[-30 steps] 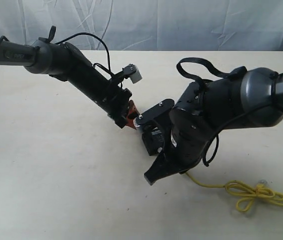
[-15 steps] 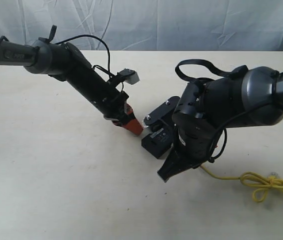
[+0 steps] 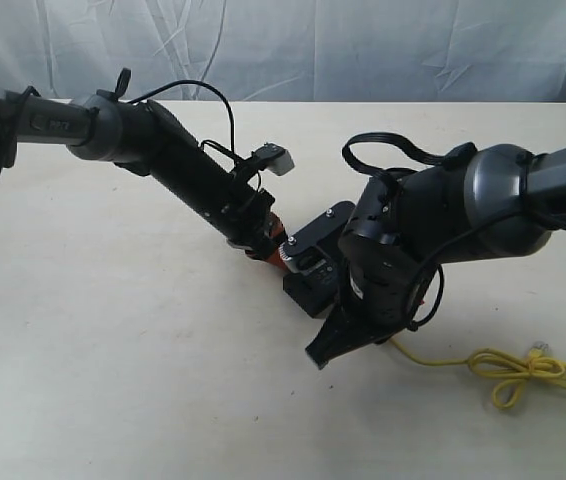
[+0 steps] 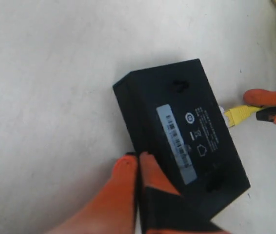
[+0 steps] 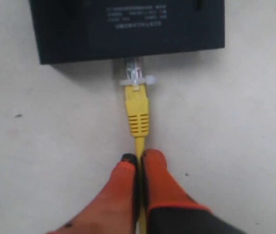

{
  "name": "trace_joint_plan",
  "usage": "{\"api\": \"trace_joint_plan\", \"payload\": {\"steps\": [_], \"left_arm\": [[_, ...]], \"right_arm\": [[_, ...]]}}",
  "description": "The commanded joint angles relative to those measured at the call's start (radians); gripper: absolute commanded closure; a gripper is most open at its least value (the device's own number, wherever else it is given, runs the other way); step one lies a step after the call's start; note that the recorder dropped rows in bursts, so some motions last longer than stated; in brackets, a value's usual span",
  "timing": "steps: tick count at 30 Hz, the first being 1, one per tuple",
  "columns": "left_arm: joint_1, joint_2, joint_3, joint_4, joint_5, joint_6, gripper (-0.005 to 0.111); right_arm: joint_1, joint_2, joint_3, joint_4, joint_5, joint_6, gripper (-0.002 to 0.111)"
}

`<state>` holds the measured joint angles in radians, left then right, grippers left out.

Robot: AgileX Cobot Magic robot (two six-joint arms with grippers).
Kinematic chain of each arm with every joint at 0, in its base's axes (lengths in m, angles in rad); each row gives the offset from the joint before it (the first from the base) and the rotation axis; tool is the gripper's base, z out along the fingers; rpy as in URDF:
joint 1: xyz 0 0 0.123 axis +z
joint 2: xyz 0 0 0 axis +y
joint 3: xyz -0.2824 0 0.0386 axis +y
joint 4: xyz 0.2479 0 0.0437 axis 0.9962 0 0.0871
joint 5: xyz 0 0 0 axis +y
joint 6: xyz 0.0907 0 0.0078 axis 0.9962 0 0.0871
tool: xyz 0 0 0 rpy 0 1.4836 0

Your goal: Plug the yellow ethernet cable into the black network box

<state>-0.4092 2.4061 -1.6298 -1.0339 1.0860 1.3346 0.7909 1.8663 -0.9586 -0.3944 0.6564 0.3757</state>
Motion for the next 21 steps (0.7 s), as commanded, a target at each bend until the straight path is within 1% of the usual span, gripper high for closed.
{"api": "trace_joint_plan", "payload": {"steps": [1, 6, 12, 17, 21], "left_arm": [[-0.011, 0.017, 0.004, 0.021, 0.013, 0.007, 0.107], [-0.007, 0.017, 0.004, 0.047, 0.027, -0.005, 0.107], [-0.007, 0.017, 0.004, 0.061, 0.031, -0.016, 0.107], [-0.007, 0.017, 0.004, 0.093, 0.031, -0.017, 0.107], [-0.006, 0.017, 0.004, 0.100, 0.031, -0.018, 0.107]], "right_arm": [[-0.006, 0.003, -0.004, -0.003, -0.066, -0.006, 0.109], [-0.006, 0.003, -0.004, -0.028, -0.007, -0.006, 0.109], [-0.009, -0.001, -0.004, -0.077, -0.006, 0.016, 0.109], [-0.010, -0.001, -0.004, -0.095, 0.048, 0.019, 0.109], [-0.010, -0.001, -0.004, -0.109, 0.050, 0.019, 0.109]]}}
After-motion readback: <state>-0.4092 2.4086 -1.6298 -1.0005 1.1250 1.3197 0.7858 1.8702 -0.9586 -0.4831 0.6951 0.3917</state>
